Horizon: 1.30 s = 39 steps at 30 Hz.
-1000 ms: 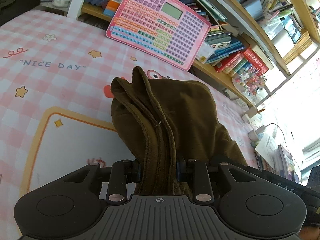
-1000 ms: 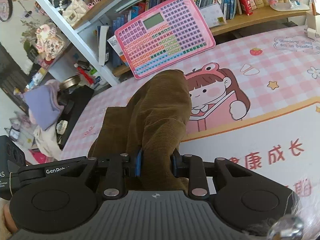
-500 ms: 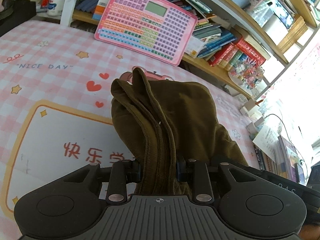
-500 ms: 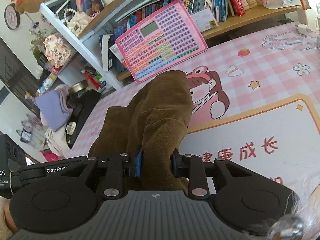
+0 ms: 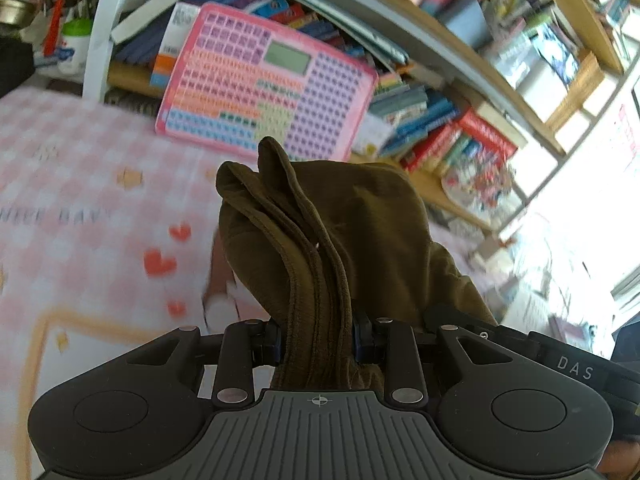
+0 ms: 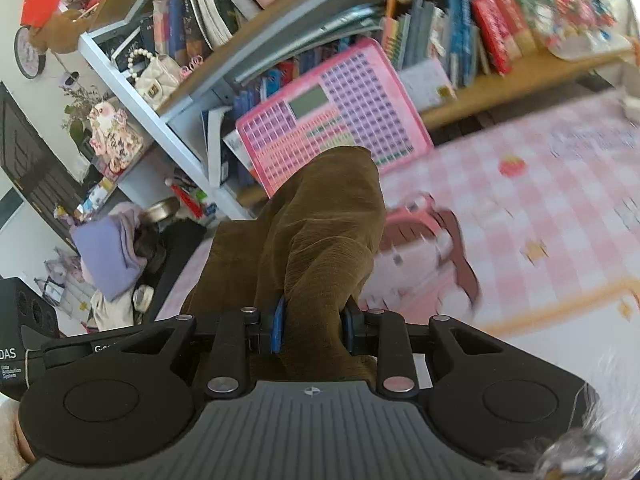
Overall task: Fold clothes
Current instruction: 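Grasp the folded trousers with both grippers and lift them, then carry the folded trousers toward the pink tablet and release both grippers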
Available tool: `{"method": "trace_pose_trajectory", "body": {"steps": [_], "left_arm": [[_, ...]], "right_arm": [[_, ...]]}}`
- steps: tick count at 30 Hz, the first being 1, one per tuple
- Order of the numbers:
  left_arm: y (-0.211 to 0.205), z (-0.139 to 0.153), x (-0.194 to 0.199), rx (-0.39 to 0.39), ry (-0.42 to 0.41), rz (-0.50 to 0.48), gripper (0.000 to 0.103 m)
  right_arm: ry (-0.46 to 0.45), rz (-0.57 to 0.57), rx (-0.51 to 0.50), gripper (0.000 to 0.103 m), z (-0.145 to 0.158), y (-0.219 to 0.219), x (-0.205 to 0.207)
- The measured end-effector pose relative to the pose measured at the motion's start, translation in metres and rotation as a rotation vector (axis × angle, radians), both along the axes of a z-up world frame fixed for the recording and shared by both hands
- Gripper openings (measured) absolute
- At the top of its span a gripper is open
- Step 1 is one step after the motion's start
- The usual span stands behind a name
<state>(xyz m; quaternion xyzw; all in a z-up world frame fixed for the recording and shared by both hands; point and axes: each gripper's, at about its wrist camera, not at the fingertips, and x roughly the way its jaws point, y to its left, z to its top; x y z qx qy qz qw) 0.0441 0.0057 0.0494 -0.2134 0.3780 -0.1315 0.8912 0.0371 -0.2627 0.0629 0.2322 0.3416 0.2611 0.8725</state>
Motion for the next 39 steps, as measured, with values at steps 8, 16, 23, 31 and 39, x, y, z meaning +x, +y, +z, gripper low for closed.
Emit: {"method": "trace_pose_trajectory", "body": {"steps": [8, 16, 23, 31, 39], "left_arm": [[0.052, -0.001, 0.089, -0.026, -0.023, -0.004, 0.028], [0.085, -0.035, 0.153, -0.076, 0.017, -0.042, 0.028], [0.093, -0.076, 0.182, -0.101, 0.071, -0.044, 0.032], [0.095, -0.096, 0.185, -0.070, 0.124, 0.008, 0.046], [0.067, -0.054, 0.116, 0.223, -0.027, 0.090, 0.074]], "right_arm": [[-0.012, -0.032, 0.033, 0.026, 0.005, 0.056, 0.089], [0.068, -0.095, 0.063, 0.026, -0.030, 0.088, 0.151], [0.145, -0.128, 0.055, 0.028, -0.071, 0.092, 0.177], [0.235, -0.207, 0.042, 0.038, -0.106, 0.079, 0.186], [0.113, -0.185, -0.038, 0.065, -0.065, 0.075, 0.152]]}}
